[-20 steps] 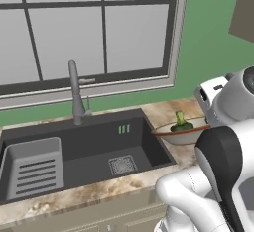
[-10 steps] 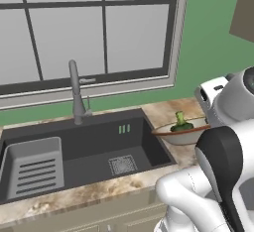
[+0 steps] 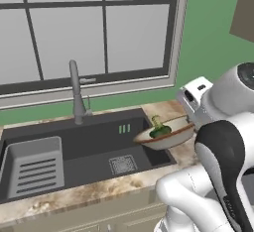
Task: Pick the broccoli from the cabinet and place it in the bowl. Then pick the bowl and place it in the sink. Then turn on the sink facuet.
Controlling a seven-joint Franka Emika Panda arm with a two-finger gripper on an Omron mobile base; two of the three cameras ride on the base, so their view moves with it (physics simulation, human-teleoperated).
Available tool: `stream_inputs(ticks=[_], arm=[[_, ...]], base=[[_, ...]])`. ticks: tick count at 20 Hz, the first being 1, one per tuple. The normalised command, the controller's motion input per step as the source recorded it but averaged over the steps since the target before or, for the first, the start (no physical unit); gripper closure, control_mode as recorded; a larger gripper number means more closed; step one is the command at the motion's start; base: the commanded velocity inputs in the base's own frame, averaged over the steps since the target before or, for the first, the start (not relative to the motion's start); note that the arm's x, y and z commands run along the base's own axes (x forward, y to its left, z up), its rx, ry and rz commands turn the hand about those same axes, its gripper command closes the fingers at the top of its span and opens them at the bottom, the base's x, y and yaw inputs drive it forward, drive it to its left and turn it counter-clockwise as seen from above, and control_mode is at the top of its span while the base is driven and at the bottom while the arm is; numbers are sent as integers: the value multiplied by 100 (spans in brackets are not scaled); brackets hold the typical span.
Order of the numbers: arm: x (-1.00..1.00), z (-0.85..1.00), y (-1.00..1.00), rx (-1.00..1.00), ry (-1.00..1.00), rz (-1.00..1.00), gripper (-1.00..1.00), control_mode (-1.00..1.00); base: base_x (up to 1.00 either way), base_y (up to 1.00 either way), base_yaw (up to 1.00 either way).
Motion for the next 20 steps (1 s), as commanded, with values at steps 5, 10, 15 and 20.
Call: stream_inputs(ticks=[5, 10, 15, 20], arm=[[42, -73, 5, 8, 3, 60, 100, -100], [66, -65, 12, 8, 0, 41, 100, -100], [90, -30, 9, 12, -3, 21, 100, -100], [46, -16, 0, 9, 1, 7, 100, -100]], base=[[0, 0, 0], [0, 0, 0], [0, 0, 0], [0, 0, 0]])
